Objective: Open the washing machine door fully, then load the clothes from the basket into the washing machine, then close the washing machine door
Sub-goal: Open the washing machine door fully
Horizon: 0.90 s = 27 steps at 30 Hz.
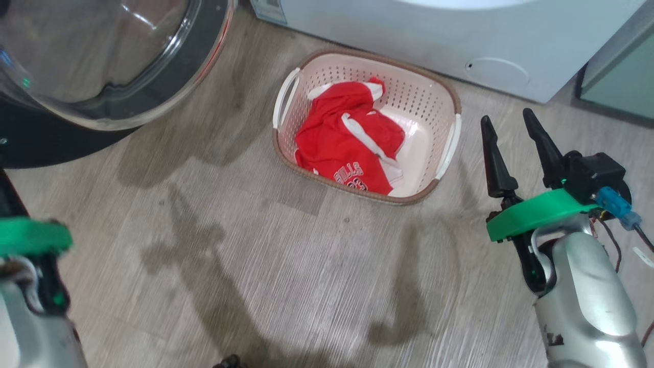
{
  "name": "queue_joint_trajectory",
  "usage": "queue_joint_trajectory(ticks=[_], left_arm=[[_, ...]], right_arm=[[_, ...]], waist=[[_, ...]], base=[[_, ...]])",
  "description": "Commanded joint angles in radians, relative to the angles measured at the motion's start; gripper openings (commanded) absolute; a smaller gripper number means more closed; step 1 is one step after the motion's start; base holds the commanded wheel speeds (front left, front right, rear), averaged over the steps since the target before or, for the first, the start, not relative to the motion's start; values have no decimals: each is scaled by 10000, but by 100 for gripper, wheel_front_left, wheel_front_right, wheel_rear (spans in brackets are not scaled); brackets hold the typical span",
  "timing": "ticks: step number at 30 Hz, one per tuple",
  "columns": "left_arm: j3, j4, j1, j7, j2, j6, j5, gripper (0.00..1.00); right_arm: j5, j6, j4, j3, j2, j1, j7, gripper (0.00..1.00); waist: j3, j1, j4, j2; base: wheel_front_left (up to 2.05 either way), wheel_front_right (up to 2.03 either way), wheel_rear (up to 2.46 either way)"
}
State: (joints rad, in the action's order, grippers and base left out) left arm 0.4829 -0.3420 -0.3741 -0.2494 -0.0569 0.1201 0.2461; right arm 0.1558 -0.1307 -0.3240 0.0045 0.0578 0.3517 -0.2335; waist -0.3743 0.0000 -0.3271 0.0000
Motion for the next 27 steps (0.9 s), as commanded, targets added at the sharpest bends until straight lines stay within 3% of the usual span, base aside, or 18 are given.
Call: queue_joint_trajectory(ticks=[1, 4, 5, 6, 7, 17, 27], left_arm=[[150, 730, 431, -124, -244, 27, -123, 0], [-142, 1276, 905, -124, -89, 42, -184, 7], [-307, 1507, 1125, -124, -37, 46, -160, 37], [-466, 1710, 1326, -124, -1, 48, -118, 74], [-627, 1894, 1510, -124, 24, 33, -58, 100], [-2600, 3307, 2833, 2, 63, -562, 116, 100], [-3782, 3717, 3223, 671, -37, -352, -182, 100]], right_arm=[[92, 0, 236, 210, -76, 31, -145, 100], [141, 0, 184, 157, -76, -41, -180, 100], [161, 0, 165, 130, -76, -72, -194, 100], [181, 0, 150, 102, -76, -93, -207, 100], [206, 0, 130, 86, -76, -110, -219, 100], [393, 0, 86, 84, -76, -410, -276, 100], [555, 0, 381, -15, -76, -963, -281, 100]], waist=[[215, 0, 61, 0], [392, 0, 87, 0], [458, 0, 103, 0], [512, 0, 123, 0], [581, 0, 155, 0], [1280, 0, 821, 0], [1900, 0, 1973, 0]], base=[[0, 0, 0], [0, 0, 0], [0, 0, 0], [0, 0, 0], [0, 0, 0], [0, 0, 0], [0, 0, 0]])
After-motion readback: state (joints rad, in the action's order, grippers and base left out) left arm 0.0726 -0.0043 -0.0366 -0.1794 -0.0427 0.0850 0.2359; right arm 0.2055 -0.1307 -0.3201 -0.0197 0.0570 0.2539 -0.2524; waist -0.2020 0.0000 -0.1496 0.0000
